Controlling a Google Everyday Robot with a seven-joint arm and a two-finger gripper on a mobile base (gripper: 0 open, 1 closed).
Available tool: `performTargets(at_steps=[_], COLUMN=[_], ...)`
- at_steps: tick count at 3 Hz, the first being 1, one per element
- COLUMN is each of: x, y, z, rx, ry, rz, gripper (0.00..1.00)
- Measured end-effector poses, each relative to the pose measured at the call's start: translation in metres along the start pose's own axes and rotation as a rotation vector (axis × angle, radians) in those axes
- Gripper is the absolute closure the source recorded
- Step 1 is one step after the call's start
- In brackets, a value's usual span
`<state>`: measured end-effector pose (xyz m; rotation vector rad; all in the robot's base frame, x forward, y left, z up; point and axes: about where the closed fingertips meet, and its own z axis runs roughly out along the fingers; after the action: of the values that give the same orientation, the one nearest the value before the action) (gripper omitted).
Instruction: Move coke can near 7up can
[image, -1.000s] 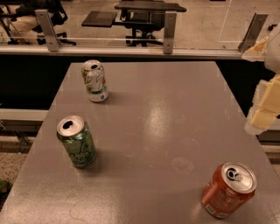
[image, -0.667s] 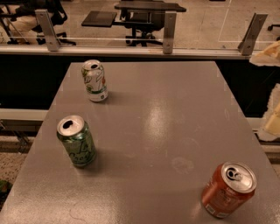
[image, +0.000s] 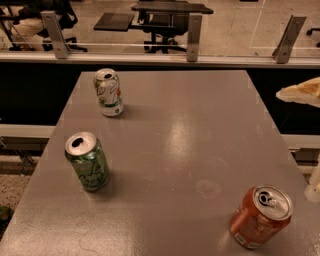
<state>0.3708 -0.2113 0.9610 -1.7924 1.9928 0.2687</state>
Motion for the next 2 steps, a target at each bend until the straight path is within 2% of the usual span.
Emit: performTargets(at_steps=[2], x=[-0.013], y=[0.060], z=[0.040], rx=[-0.097], ry=[-0.097], rz=[-0.202], gripper=[0.00])
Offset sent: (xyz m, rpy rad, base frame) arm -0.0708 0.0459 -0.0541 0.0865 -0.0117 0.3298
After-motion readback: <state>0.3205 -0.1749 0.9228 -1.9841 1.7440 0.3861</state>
